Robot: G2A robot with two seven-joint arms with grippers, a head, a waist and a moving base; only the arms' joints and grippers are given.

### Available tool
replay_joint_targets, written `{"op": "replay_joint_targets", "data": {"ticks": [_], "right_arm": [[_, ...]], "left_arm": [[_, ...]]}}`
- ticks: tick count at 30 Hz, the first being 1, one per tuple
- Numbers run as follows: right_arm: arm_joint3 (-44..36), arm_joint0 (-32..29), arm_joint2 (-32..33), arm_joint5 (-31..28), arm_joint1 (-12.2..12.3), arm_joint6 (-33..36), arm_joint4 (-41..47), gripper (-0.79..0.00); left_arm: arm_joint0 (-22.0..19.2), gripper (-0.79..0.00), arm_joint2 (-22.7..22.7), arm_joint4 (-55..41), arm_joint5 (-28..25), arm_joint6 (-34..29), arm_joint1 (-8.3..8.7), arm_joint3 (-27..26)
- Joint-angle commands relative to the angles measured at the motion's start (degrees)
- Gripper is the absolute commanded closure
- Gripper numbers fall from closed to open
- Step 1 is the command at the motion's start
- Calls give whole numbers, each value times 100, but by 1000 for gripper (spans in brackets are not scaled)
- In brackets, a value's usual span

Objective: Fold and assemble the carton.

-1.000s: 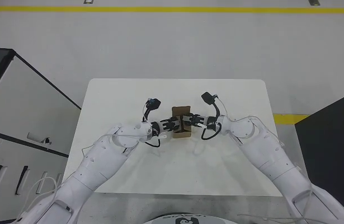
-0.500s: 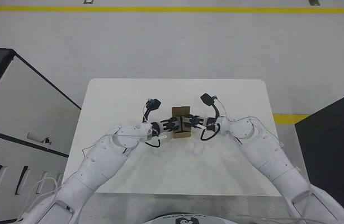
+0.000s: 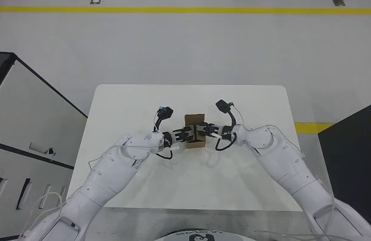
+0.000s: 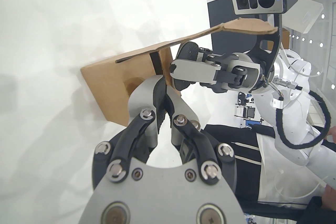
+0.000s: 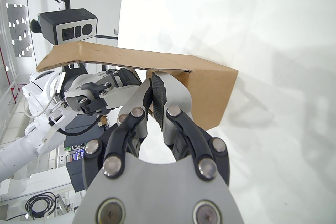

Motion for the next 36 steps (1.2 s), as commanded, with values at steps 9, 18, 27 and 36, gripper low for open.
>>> {"op": "replay_joint_targets", "data": {"ticks": [9, 18, 27, 36], "right_arm": [[-149, -112, 117, 34, 15, 5, -58, 0], [-122, -149, 132, 86, -2, 31, -103, 0], [-65, -126, 125, 84, -34, 64, -103, 0], [-168, -210, 243, 46, -13, 98, -139, 0]], "left_arm": [[-3, 0, 11, 145, 51, -11, -33, 5], [33, 0, -60, 129, -17, -24, -46, -16], [74, 0, -86, 183, -20, -79, -59, -39], [59, 0, -87, 166, -11, -49, -96, -24]]}}
